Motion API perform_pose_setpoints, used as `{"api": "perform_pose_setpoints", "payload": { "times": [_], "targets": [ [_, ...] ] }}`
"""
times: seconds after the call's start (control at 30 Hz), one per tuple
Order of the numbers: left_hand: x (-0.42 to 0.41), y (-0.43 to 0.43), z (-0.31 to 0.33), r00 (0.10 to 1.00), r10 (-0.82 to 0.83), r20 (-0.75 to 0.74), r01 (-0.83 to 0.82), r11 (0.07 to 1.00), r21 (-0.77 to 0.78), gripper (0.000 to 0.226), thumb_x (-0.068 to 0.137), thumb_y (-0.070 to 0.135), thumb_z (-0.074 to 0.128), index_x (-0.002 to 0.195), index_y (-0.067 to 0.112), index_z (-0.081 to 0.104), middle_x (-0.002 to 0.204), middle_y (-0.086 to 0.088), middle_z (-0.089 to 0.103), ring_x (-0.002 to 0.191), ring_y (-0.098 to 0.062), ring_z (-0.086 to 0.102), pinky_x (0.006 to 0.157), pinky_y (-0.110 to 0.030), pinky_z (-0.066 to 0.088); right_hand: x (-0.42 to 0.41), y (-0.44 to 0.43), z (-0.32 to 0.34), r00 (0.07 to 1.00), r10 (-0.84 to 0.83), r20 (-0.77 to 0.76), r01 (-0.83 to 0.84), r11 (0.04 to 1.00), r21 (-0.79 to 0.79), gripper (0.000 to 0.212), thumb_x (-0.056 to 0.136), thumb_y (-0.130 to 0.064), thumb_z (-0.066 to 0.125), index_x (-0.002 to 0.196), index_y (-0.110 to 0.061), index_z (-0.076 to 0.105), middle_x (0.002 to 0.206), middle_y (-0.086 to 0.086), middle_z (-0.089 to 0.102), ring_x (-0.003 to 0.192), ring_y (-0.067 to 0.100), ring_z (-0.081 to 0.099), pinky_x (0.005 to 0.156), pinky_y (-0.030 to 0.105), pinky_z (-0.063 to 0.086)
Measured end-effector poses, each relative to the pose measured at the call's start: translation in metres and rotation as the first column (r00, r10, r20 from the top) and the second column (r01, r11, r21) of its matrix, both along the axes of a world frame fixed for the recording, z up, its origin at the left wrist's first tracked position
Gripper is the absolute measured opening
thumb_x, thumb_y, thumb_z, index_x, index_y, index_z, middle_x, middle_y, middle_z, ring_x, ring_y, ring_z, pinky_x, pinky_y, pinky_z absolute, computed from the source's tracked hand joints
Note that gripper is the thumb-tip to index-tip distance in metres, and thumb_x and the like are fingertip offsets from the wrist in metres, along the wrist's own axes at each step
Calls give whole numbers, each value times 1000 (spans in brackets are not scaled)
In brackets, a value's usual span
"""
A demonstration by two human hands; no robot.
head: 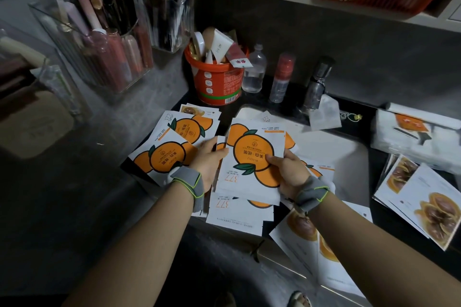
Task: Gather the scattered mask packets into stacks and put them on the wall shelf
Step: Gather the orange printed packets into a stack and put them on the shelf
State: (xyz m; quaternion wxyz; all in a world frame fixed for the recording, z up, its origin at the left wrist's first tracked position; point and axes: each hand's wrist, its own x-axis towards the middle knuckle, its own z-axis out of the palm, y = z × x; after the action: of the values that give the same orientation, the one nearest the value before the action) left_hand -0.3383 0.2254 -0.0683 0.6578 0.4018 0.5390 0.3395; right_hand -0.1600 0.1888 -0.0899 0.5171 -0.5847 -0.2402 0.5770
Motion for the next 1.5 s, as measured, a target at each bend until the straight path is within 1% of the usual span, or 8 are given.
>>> {"api": "perform_pose_setpoints", "payload": {
  "times": [0.1,0.53,0.63,0.73,0.97,1.2,1.37,1.5],
  "targets": [
    [-1,2,3,999,2,38,-3,1000,10,46,94,5,50,137,20,43,125,-12,61,108,-32,63,89,-48,53,-1,5,8,999,51,-1,-51,998,33,28,94,0,47,114,-15,60,99,10,69,85,30,66,75,39,54],
    [-20,1,1,991,52,-122,-31,986,163,31,96,8,45,126,11,55,126,-7,60,116,-26,55,105,-41,42,-22,13,-8,965,216,151,-234,965,115,83,78,0,68,142,-37,33,132,2,59,111,30,63,90,49,54],
    [-50,10,-18,784,258,-565,-102,951,292,17,87,5,51,95,2,66,104,-20,63,102,-34,57,88,-37,45,-30,16,-17,966,214,146,-220,975,30,91,64,-16,78,141,-39,35,134,4,58,115,33,60,94,52,50],
    [-80,16,-39,515,301,-803,-185,953,239,29,65,22,54,90,10,62,109,-22,57,97,-43,53,87,-46,50,-30,16,-22,975,191,112,-192,981,-5,48,77,-3,68,122,-16,58,116,12,68,104,36,64,97,54,48],
    [-81,8,-26,689,340,-641,-387,919,71,66,81,-3,55,141,11,31,150,-21,12,122,-44,42,103,-41,43,-35,18,-29,953,220,208,-216,975,-46,40,72,-11,70,108,-26,66,109,4,72,101,32,66,97,51,49],
    [-80,19,-22,722,389,-572,-476,880,-3,80,82,-5,56,148,14,15,153,-21,7,136,-38,32,110,-44,36,-30,23,-40,958,145,246,-128,988,-85,34,56,-23,72,88,-35,71,102,-2,74,99,31,66,96,53,49],
    [-75,27,-19,692,312,-652,-373,927,47,75,86,-1,54,149,13,15,151,-21,24,136,-37,33,110,-43,33,-31,21,-36,958,119,259,-103,992,-78,27,69,-10,71,86,-30,69,106,5,72,102,34,64,98,54,47],
    [-67,29,-23,529,129,-839,37,984,175,66,82,8,56,143,22,32,150,-11,24,136,-36,26,112,-40,28,-30,22,-36,960,134,248,-109,988,-109,31,64,-16,70,91,-33,68,109,3,72,102,33,64,98,53,47]
  ]
}}
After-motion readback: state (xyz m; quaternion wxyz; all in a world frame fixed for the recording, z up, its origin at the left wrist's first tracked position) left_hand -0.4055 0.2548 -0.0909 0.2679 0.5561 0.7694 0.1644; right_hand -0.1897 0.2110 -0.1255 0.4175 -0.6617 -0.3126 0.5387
